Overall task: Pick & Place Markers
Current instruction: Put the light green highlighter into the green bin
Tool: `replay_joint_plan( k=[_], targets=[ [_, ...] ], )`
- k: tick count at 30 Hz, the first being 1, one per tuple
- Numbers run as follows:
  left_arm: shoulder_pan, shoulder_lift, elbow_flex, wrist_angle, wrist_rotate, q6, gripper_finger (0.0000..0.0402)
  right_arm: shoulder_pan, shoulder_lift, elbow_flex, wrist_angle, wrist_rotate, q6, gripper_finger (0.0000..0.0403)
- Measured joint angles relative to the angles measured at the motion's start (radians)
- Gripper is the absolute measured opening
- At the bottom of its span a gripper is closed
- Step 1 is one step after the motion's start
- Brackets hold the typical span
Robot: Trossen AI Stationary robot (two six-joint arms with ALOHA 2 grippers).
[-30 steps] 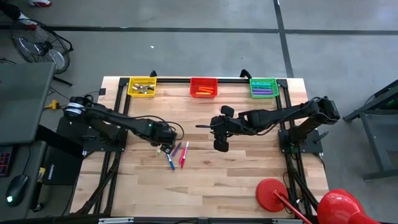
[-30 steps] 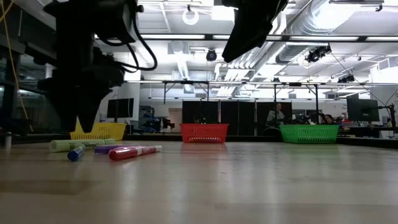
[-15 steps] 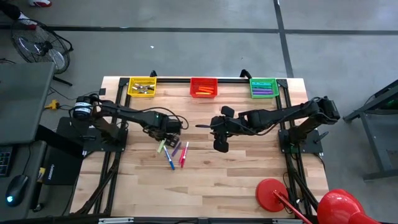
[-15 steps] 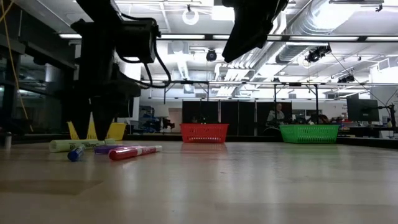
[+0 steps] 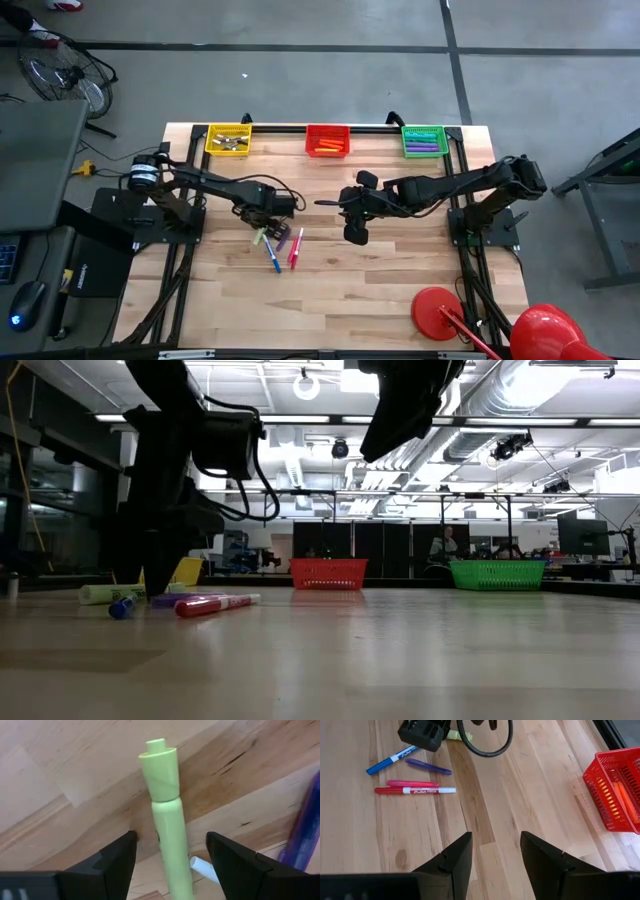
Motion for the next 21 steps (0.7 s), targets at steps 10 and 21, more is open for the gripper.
replay_joint_plan(
  k=[10, 21],
  targets=[
    [0.0, 0.026, 0.0, 0.021, 0.021, -0.001, 0.0143, 0.0, 0.0, 0.0, -0.01, -0.002, 0.0, 0.0156],
    [-0.001, 0.027, -0.001, 0.029, 0.032, -0.001, 0.0072, 0.0, 0.0, 0.0, -0.054, -0.002, 0.0, 0.0156]
  ],
)
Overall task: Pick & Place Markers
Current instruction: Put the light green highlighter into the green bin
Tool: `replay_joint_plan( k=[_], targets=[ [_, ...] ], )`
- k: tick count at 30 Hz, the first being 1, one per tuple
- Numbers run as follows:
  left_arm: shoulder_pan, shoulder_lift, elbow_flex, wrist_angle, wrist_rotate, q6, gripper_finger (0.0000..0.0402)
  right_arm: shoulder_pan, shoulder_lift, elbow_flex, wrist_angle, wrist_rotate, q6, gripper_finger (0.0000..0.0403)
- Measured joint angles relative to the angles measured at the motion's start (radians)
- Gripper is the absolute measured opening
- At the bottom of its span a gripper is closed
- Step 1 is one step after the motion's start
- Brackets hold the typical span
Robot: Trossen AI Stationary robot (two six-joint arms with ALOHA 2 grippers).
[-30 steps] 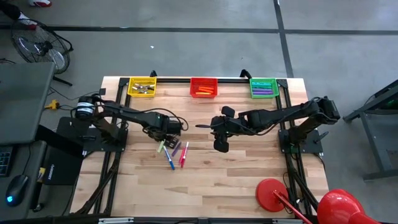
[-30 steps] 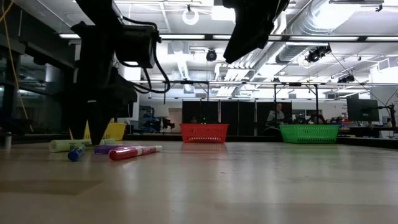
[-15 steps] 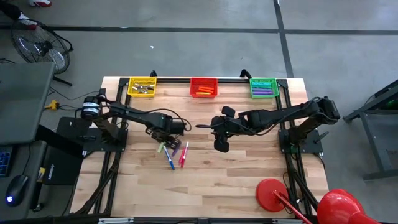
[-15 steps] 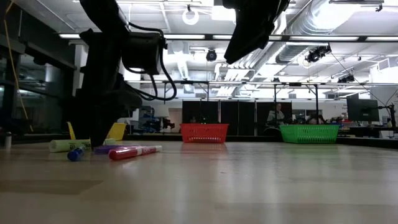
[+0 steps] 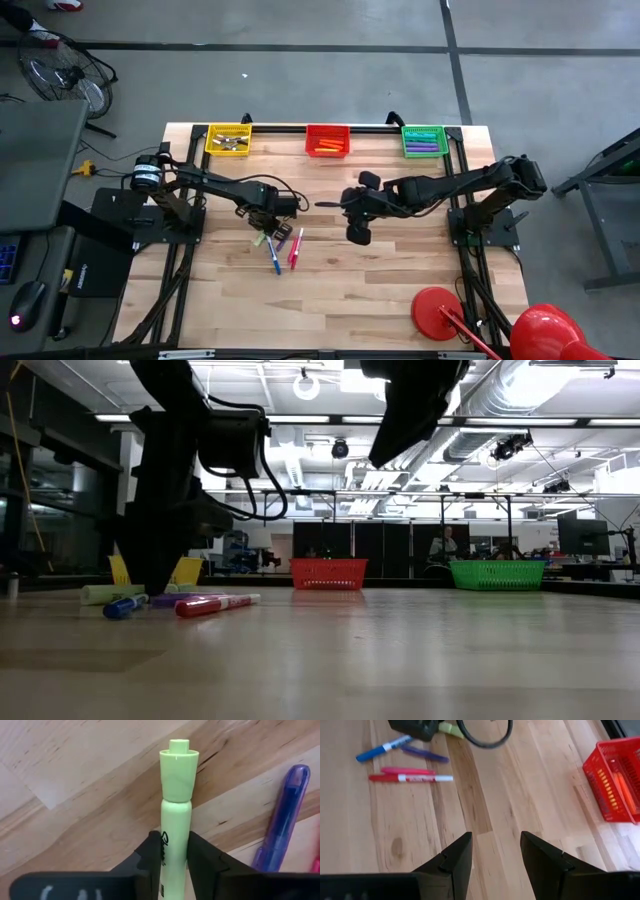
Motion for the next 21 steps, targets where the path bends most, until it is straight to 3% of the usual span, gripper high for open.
replay_joint_plan(
  k=[10, 21],
  targets=[
    [-0.001, -0.071, -0.007, 0.022, -0.067, 0.041, 0.0062, 0.0, 0.0, 0.0, -0.029, -0.003, 0.034, 0.0156],
    [0.0, -0.304, -0.006, 0.122, -0.331, 0.058, 0.0061, 0.0, 0.0, 0.0, 0.064, -0.001, 0.056, 0.0156]
  ],
)
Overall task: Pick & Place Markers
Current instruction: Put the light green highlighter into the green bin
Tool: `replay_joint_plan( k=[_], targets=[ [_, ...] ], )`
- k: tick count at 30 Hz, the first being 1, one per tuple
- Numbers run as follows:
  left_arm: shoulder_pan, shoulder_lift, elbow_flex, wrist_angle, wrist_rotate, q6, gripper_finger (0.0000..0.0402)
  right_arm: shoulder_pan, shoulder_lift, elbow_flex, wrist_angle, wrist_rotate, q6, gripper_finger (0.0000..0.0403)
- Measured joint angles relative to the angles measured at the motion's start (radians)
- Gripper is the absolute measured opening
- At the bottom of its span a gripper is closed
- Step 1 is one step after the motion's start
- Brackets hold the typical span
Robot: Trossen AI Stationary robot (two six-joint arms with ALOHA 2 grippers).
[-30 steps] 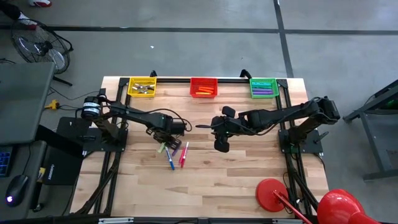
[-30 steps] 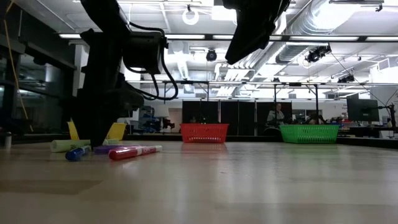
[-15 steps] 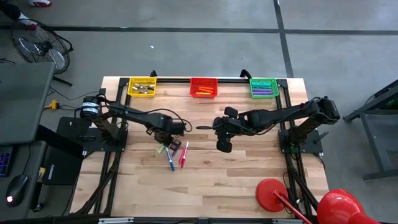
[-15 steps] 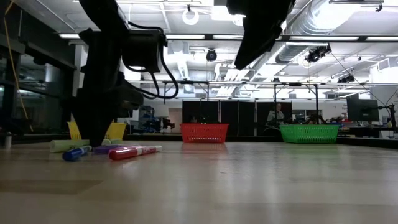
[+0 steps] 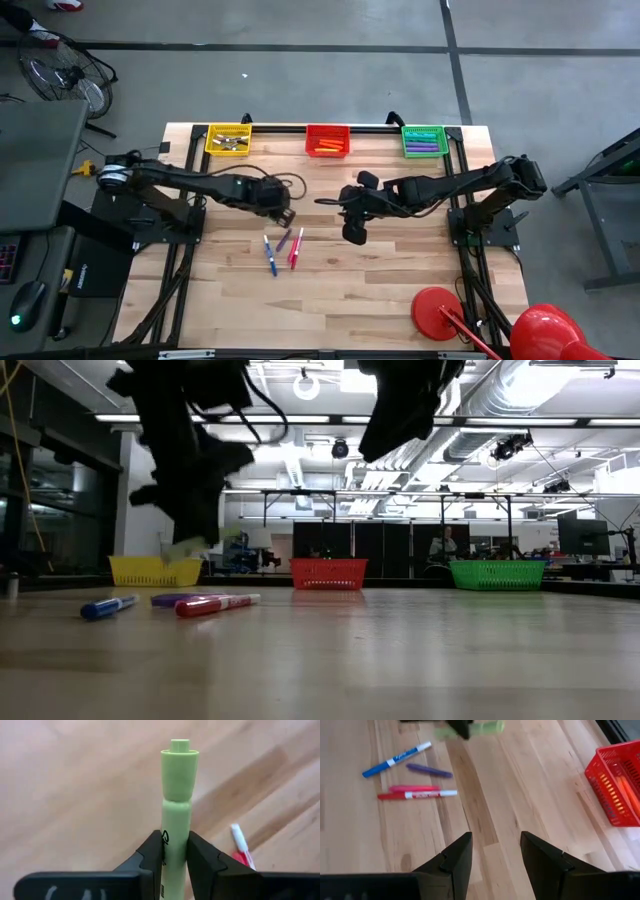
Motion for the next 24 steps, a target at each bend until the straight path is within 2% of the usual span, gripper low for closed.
replay_joint_plan(
  k=[5, 10, 16, 24],
  targets=[
    [0.0, -0.135, -0.001, 0.046, -0.114, 0.05, 0.0061, 0.0, 0.0, 0.0, 0.06, -0.003, 0.023, 0.0156],
    [0.0, -0.26, 0.001, 0.21, -0.188, 0.169, 0.0061, -0.01, 0.0, 0.0, 0.163, -0.052, 0.028, 0.0157],
    [0.0, -0.345, 0.003, 0.424, -0.17, 0.355, 0.0061, -0.057, 0.0, 0.0, 0.31, -0.136, 0.022, 0.0167],
    [0.0, -0.348, 0.002, 0.63, -0.066, 0.487, 0.0061, -0.114, 0.0, 0.0, 0.555, -0.243, -0.002, 0.0184]
  ],
)
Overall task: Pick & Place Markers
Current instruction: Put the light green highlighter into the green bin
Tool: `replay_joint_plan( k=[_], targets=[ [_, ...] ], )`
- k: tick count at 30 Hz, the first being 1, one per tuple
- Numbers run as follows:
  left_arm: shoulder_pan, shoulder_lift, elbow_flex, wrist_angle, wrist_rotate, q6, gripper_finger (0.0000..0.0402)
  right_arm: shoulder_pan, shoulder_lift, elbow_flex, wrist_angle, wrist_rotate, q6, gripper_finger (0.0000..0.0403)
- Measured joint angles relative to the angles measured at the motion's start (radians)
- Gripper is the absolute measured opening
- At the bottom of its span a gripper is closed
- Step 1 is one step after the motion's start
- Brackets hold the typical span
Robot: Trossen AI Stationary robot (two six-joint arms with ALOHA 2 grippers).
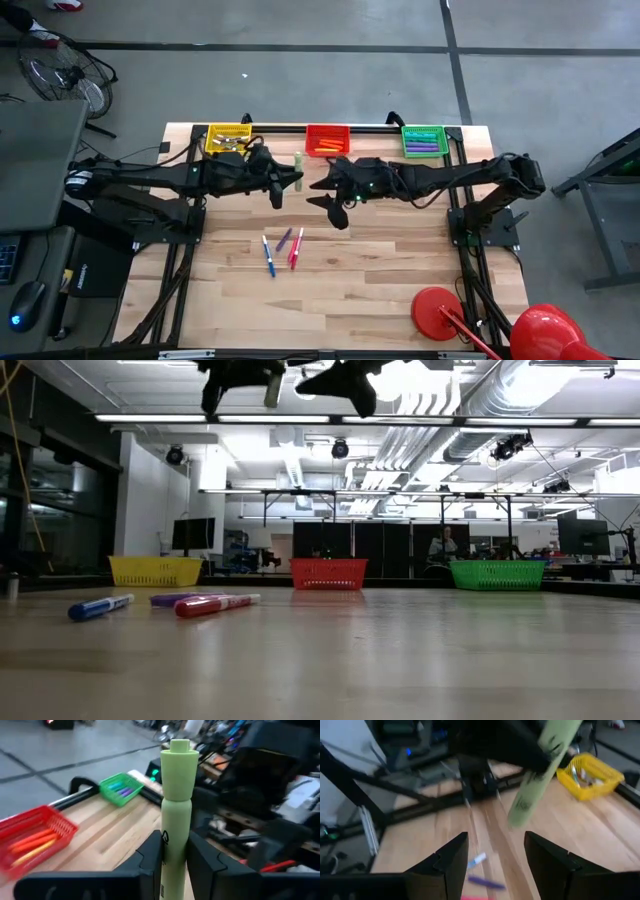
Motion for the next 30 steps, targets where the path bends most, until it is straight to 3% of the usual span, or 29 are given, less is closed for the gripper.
replay_joint_plan(
  k=[6, 30],
  targets=[
    [0.0, 0.001, 0.001, 0.083, 0.024, 0.037, 0.0061, -0.026, 0.0, 0.0, 0.029, -0.008, 0.005, 0.0198],
    [0.0, 0.001, 0.001, 0.111, 0.104, 0.058, 0.0061, -0.058, 0.082, 0.001, 0.292, -0.071, 0.035, 0.0206]
  ],
)
